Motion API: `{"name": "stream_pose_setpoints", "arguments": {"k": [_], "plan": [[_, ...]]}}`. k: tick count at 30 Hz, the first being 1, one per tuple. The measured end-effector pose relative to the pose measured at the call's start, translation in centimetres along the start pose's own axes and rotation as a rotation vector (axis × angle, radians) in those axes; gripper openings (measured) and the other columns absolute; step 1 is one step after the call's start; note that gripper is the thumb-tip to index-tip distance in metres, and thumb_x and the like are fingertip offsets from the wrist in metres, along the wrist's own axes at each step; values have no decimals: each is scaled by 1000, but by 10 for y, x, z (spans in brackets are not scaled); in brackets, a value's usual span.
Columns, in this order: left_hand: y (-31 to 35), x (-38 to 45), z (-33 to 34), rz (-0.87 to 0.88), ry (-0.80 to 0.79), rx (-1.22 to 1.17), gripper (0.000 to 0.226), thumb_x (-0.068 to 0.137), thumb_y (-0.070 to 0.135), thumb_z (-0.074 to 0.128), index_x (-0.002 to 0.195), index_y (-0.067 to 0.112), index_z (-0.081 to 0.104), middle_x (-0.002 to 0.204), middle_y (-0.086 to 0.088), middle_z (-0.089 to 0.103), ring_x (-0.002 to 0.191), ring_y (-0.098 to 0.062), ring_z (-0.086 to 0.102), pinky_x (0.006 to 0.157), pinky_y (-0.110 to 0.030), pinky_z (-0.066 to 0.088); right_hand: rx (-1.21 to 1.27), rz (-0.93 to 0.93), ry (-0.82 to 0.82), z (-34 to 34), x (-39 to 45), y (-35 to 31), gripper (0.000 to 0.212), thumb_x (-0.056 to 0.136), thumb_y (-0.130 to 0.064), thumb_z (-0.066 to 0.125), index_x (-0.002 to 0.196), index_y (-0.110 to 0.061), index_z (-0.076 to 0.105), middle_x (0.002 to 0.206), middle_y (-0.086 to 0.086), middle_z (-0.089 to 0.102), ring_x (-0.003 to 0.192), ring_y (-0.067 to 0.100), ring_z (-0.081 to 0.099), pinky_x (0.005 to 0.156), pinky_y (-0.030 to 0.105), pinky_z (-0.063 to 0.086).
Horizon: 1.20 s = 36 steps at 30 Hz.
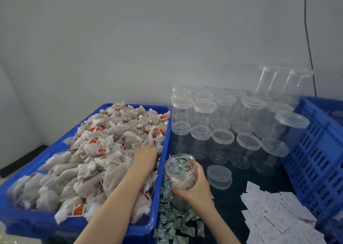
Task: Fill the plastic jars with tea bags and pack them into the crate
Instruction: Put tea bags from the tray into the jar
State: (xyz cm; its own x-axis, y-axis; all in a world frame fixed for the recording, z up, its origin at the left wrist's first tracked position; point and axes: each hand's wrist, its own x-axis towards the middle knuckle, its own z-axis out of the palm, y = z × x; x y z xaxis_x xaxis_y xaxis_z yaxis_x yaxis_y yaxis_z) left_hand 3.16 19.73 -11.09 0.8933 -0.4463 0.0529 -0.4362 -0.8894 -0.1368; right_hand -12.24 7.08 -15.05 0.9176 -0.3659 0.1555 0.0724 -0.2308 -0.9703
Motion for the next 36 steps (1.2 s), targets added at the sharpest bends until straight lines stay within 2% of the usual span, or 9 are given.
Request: {"name": "stream_pose_setpoints", "arguments": {"k": [3,7,11,15,22,25,29,32,36], "plan": [[-2,-3,-3,-52,64,-24,26,93,16,53,118,19,61,125,-7,53,119,-25,47,100,-37,39,-2,-9,-1,0,0,2,80,48,-30,85,118,-41,47,115,-16,60,105,-8,57,81,10,48],[-2,-5,-1,-105,12,-50,58,92,11,53,145,17,31,136,-10,46,125,-28,46,101,-41,40,-5,-15,7,2,0,5,77,51,-22,86,115,-44,49,109,-21,63,104,-5,60,79,9,49],[0,-7,-6,-143,26,-41,28,94,5,46,120,11,52,116,-7,60,105,-24,58,77,-31,45,-10,-11,5,3,1,6,78,49,-22,87,114,-44,49,109,-17,64,103,-7,60,77,9,50],[1,-10,-13,-187,67,-120,25,93,0,44,110,10,59,108,-7,62,98,-22,61,68,-27,41,-17,-10,2,4,2,7,80,49,-23,88,115,-44,48,112,-15,63,103,-8,58,78,9,49],[0,-19,-25,-211,429,-405,40,88,8,63,126,16,53,114,-4,58,88,-14,60,68,-19,40,-22,3,-15,7,4,9,82,52,-20,91,116,-43,46,116,-15,61,105,-14,55,78,5,47],[1,-28,-34,-98,679,-532,44,84,1,66,127,7,57,119,-11,61,91,-20,67,70,-20,50,-27,17,-20,8,4,10,82,52,-21,91,116,-44,45,116,-15,61,105,-12,56,79,6,47],[7,-35,-44,188,1092,-717,26,91,7,53,110,-6,65,98,-14,67,86,-14,63,80,-16,51,-25,28,-26,9,4,10,85,53,-22,91,121,-43,43,118,-14,60,110,-1,57,87,15,48],[13,-39,-45,347,1096,-758,33,92,16,46,105,-6,66,94,-13,68,87,-12,62,83,-16,50,-23,18,-15,10,4,10,84,51,-28,90,120,-43,45,116,-15,61,107,-4,58,85,12,48],[22,-42,-37,528,842,-819,24,89,13,51,101,3,70,90,-4,70,80,-12,66,70,-28,56,-18,7,30,10,6,7,78,48,-37,89,113,-52,47,108,-28,63,101,-13,58,75,6,48]]}}
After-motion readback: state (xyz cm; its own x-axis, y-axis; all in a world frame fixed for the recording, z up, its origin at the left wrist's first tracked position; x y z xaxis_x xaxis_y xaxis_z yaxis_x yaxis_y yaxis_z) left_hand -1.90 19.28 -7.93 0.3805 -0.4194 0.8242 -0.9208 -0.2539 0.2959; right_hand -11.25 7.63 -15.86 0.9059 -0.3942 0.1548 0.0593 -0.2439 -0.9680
